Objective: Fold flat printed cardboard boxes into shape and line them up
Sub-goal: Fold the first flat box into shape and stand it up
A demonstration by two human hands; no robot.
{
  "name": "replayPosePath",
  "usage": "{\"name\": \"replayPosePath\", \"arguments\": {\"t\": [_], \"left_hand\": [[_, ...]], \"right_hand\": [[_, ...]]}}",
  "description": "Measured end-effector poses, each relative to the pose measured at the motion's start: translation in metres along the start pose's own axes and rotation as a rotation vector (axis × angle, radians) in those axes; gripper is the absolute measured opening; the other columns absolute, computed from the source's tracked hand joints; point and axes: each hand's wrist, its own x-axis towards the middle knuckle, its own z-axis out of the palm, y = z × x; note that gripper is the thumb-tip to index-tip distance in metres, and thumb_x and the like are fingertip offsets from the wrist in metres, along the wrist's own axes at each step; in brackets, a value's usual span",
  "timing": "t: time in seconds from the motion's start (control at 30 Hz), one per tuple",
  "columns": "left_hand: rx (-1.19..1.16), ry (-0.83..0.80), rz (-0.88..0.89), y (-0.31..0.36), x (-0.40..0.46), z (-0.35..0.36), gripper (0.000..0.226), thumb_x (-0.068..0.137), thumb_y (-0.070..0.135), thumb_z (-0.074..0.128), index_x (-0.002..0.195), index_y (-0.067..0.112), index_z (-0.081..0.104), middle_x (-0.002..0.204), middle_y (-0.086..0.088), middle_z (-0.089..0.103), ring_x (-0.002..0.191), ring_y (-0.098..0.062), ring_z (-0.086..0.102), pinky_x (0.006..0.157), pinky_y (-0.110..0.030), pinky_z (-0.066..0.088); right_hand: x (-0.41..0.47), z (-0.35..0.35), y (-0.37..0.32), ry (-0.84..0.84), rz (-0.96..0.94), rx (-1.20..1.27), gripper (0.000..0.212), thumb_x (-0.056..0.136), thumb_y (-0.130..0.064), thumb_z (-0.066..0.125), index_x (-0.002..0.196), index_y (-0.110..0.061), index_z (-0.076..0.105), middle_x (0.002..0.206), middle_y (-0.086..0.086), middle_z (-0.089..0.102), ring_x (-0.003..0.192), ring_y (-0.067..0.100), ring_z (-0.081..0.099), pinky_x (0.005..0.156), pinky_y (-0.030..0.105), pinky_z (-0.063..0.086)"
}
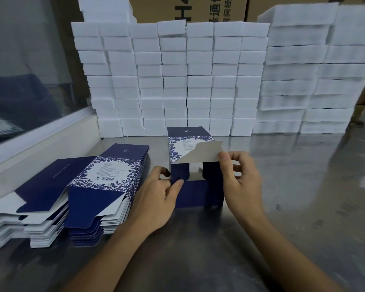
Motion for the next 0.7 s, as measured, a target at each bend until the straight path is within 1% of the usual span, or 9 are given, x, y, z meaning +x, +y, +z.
{"name": "replayPosePath", "arguments": {"t": [0.1, 0.2, 0.27, 0.37, 0.47, 0.53, 0.6, 0.63, 0.7], "left_hand": [[0.005, -0.021, -0.015, -0.0046, 0.0010, 0.0021, 0.053, 0.092, 0.048, 0.054, 0.054, 0.011, 0.051, 0.108, 0.013, 0.048, 0.079, -0.015, 0.060, 0.071, -0.038, 0.051], [0.108, -0.158, 0.011, -0.0082, 0.0004, -0.0005, 0.046, 0.093, 0.044, 0.058, 0.055, 0.021, 0.046, 0.123, 0.005, 0.050, 0.097, -0.018, 0.059, 0.084, -0.040, 0.048], [0.230, -0.260, 0.023, -0.0093, -0.0004, -0.0014, 0.044, 0.095, 0.043, 0.055, 0.057, 0.029, 0.039, 0.137, 0.004, 0.045, 0.112, -0.019, 0.052, 0.095, -0.041, 0.041], [0.271, -0.288, 0.026, -0.0086, 0.0002, -0.0008, 0.046, 0.098, 0.038, 0.050, 0.056, 0.028, 0.034, 0.140, 0.004, 0.043, 0.111, -0.019, 0.051, 0.095, -0.042, 0.037], [0.262, -0.298, 0.021, -0.0074, 0.0006, -0.0014, 0.046, 0.098, 0.036, 0.050, 0.055, 0.027, 0.036, 0.141, 0.005, 0.042, 0.108, -0.019, 0.053, 0.096, -0.043, 0.037], [0.262, -0.287, 0.019, -0.0075, 0.0003, -0.0008, 0.046, 0.098, 0.035, 0.051, 0.056, 0.027, 0.036, 0.135, 0.006, 0.045, 0.103, -0.018, 0.053, 0.097, -0.043, 0.036], [0.264, -0.259, 0.020, -0.0071, -0.0005, 0.0002, 0.046, 0.098, 0.037, 0.052, 0.056, 0.027, 0.036, 0.116, 0.007, 0.049, 0.092, -0.018, 0.050, 0.094, -0.042, 0.037], [0.260, -0.247, 0.020, -0.0066, -0.0010, 0.0003, 0.043, 0.099, 0.038, 0.050, 0.058, 0.026, 0.041, 0.107, 0.008, 0.048, 0.090, -0.018, 0.049, 0.091, -0.041, 0.037], [0.267, -0.241, 0.026, -0.0058, -0.0010, 0.0006, 0.038, 0.101, 0.041, 0.041, 0.074, 0.021, 0.059, 0.102, 0.008, 0.050, 0.094, -0.019, 0.052, 0.087, -0.039, 0.037]], "right_hand": [[0.0007, -0.0004, 0.0004, -0.002, 0.008, 0.001, 0.033, 0.086, -0.063, 0.046, 0.090, -0.032, 0.057, 0.103, -0.007, 0.066, 0.094, 0.005, 0.063, 0.069, 0.030, 0.055], [0.0025, -0.0013, 0.0018, -0.002, 0.024, 0.006, 0.035, 0.086, -0.062, 0.046, 0.092, -0.030, 0.057, 0.107, -0.003, 0.066, 0.099, 0.010, 0.064, 0.072, 0.033, 0.055], [0.0033, -0.0020, 0.0027, 0.003, 0.030, 0.007, 0.035, 0.086, -0.062, 0.046, 0.092, -0.029, 0.057, 0.107, -0.001, 0.067, 0.100, 0.012, 0.064, 0.072, 0.034, 0.055], [0.0037, -0.0027, 0.0030, 0.004, 0.034, 0.008, 0.035, 0.086, -0.062, 0.046, 0.092, -0.029, 0.057, 0.107, 0.000, 0.067, 0.099, 0.012, 0.065, 0.072, 0.031, 0.053], [0.0041, -0.0030, 0.0029, -0.001, 0.036, -0.001, 0.034, 0.086, -0.062, 0.046, 0.092, -0.030, 0.057, 0.108, 0.001, 0.066, 0.099, 0.011, 0.064, 0.073, 0.031, 0.053], [0.0040, -0.0031, 0.0028, -0.010, 0.037, 0.001, 0.035, 0.086, -0.062, 0.045, 0.092, -0.030, 0.057, 0.109, 0.000, 0.066, 0.099, 0.010, 0.064, 0.073, 0.031, 0.053], [0.0033, -0.0035, 0.0029, -0.021, 0.035, 0.009, 0.036, 0.088, -0.061, 0.043, 0.093, -0.028, 0.057, 0.108, -0.001, 0.065, 0.098, 0.009, 0.063, 0.072, 0.027, 0.050], [0.0031, -0.0035, 0.0028, -0.023, 0.032, 0.018, 0.038, 0.089, -0.060, 0.040, 0.093, -0.027, 0.057, 0.108, 0.001, 0.064, 0.096, 0.010, 0.061, 0.073, 0.025, 0.048], [0.0038, -0.0042, 0.0029, -0.022, 0.048, 0.067, 0.039, 0.092, -0.057, 0.036, 0.092, -0.024, 0.058, 0.107, 0.004, 0.062, 0.093, 0.014, 0.058, 0.077, 0.029, 0.047]]}}
